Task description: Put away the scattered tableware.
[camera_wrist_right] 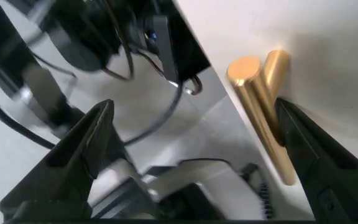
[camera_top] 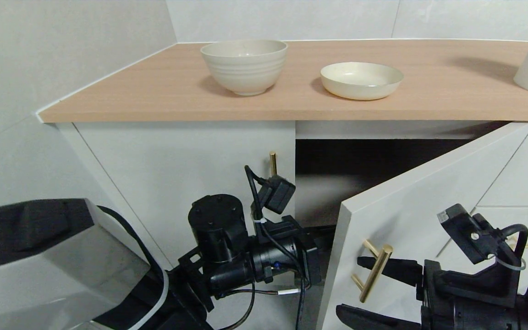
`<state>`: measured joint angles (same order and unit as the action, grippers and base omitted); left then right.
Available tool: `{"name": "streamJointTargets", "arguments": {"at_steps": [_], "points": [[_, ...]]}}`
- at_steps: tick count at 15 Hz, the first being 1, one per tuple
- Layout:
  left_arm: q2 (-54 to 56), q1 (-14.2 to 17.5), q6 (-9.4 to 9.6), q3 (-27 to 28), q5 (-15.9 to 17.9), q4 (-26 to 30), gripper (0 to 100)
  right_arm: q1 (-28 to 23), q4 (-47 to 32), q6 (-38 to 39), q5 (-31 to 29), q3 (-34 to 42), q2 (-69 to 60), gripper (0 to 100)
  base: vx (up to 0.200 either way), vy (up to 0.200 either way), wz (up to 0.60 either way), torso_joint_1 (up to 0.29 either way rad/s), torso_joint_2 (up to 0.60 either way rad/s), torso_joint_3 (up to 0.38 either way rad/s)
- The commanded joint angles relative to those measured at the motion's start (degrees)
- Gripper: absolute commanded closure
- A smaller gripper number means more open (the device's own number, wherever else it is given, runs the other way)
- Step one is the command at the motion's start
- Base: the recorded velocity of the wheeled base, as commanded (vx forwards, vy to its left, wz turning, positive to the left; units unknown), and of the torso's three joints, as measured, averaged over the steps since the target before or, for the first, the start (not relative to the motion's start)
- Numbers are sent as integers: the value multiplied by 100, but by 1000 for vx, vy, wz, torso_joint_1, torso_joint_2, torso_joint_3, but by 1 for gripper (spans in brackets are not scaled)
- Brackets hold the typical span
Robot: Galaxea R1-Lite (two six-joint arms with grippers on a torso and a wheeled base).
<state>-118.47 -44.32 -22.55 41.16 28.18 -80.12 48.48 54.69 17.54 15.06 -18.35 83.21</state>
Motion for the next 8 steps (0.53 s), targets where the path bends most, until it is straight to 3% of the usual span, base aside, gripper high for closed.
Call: {"name": "streamJointTargets", "arguments": {"at_steps": [1, 6, 8], "points": [[-1, -41, 5, -20, -6, -22, 100, -243, -11, -216, -108, 7, -42, 0, 0, 0, 0, 0, 0, 0], [8, -147, -4, -160, 100, -162, 100, -700, -336, -278, -161, -46, -543, 0, 0, 0, 0, 0, 0, 0], [17, -147, -12, -169, 117, -162, 100, -867, -925, -339, -161, -248, -1000, 0, 0, 0, 0, 0, 0, 0]]}}
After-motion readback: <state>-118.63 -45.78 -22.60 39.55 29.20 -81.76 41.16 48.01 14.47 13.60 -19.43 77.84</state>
